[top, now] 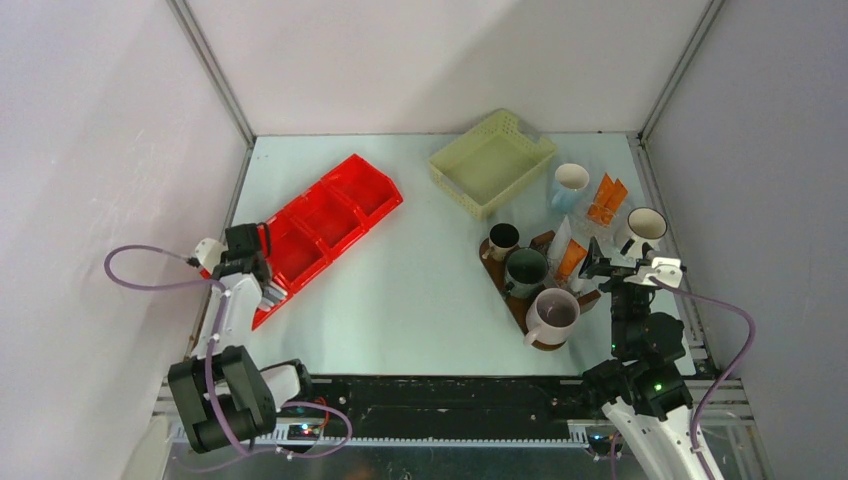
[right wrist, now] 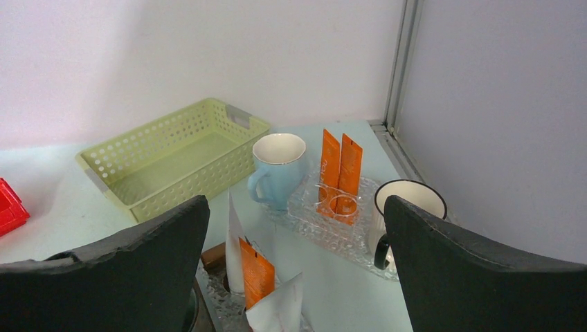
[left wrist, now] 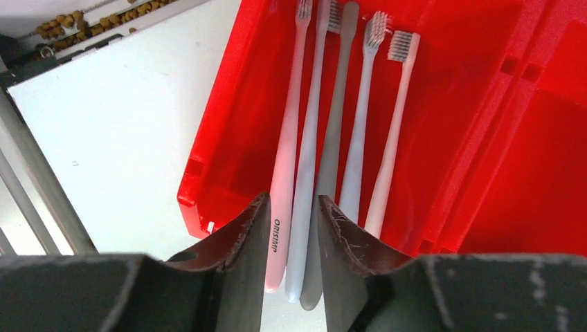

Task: Prepare toiletry sets of a toothbrush and toothpaste on the tray
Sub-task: Pick up the toothbrush from the storage box.

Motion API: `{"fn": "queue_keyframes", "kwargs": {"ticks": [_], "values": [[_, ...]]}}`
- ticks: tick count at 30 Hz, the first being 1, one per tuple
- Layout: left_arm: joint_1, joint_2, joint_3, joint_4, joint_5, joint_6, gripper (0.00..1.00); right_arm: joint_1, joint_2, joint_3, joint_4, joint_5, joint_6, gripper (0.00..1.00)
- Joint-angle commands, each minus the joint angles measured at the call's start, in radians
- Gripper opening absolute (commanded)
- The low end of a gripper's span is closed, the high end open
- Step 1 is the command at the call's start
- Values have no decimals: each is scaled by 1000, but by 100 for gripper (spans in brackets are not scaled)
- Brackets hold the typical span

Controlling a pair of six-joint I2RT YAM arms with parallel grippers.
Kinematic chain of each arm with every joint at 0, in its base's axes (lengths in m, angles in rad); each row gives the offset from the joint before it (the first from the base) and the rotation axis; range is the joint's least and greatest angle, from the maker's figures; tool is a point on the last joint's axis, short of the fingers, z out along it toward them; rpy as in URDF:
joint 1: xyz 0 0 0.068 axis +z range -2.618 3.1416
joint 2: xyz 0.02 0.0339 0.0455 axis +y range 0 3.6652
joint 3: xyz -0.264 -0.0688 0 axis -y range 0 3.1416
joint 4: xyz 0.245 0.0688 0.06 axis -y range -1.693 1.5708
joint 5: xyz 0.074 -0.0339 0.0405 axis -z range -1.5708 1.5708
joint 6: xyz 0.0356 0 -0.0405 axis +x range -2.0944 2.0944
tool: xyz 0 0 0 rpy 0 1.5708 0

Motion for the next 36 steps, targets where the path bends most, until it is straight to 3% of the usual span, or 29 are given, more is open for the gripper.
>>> {"fn": "queue_keyframes", "kwargs": {"ticks": [1, 25, 32, 36], "values": [[14, 39, 4, -4, 10, -46, 36, 7, 11, 1, 43, 7, -17, 100], [43, 98, -18, 15, 66, -71, 37, 12, 13, -5, 47, 2, -21, 99], [43, 27, -3, -8, 11, -58, 53, 13, 14, -6, 49, -2, -23, 99], [43, -4, 7, -33, -32, -56, 52, 15, 14, -7, 51, -4, -22, 99]]}}
